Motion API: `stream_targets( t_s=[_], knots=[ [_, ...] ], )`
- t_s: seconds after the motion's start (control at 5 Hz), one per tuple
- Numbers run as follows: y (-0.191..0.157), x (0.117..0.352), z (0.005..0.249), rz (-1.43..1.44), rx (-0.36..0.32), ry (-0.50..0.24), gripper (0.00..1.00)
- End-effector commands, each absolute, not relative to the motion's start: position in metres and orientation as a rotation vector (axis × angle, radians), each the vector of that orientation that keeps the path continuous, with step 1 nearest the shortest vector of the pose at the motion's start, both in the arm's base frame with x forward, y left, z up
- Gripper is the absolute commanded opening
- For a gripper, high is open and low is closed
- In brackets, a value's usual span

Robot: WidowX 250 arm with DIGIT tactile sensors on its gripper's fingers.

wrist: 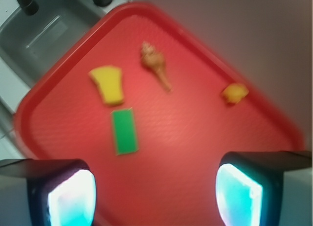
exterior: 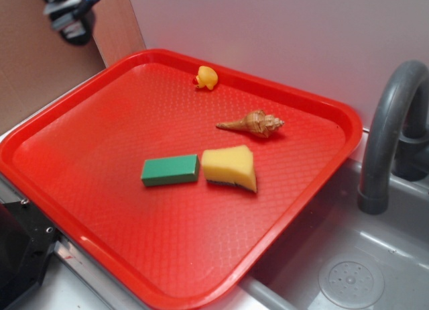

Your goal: Grab the shell.

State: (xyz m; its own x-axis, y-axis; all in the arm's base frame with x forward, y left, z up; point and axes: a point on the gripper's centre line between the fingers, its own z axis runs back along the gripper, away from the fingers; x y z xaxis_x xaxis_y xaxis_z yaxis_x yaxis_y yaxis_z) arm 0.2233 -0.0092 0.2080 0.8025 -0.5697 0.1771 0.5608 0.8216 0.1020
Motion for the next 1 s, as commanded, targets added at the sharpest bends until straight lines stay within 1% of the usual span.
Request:
stream_targets(
  t_s=[0.0, 0.2, 0.4, 0.6, 0.8],
  knots=[
    [-0.044, 0.276, 0.192, -0.666, 0.016, -0.266, 1.0],
    [-0.053, 0.298, 0.168, -0.673, 0.011, -0.264, 1.0],
    [-0.065, 0.321, 0.136, -0.691, 0.029, -0.249, 1.0],
    [-0.069, 0.333, 0.106, -0.714, 0.041, -0.229, 1.0],
    [-0.079, 0.329, 0.076, -0.779, 0.058, -0.193, 1.0]
  ],
)
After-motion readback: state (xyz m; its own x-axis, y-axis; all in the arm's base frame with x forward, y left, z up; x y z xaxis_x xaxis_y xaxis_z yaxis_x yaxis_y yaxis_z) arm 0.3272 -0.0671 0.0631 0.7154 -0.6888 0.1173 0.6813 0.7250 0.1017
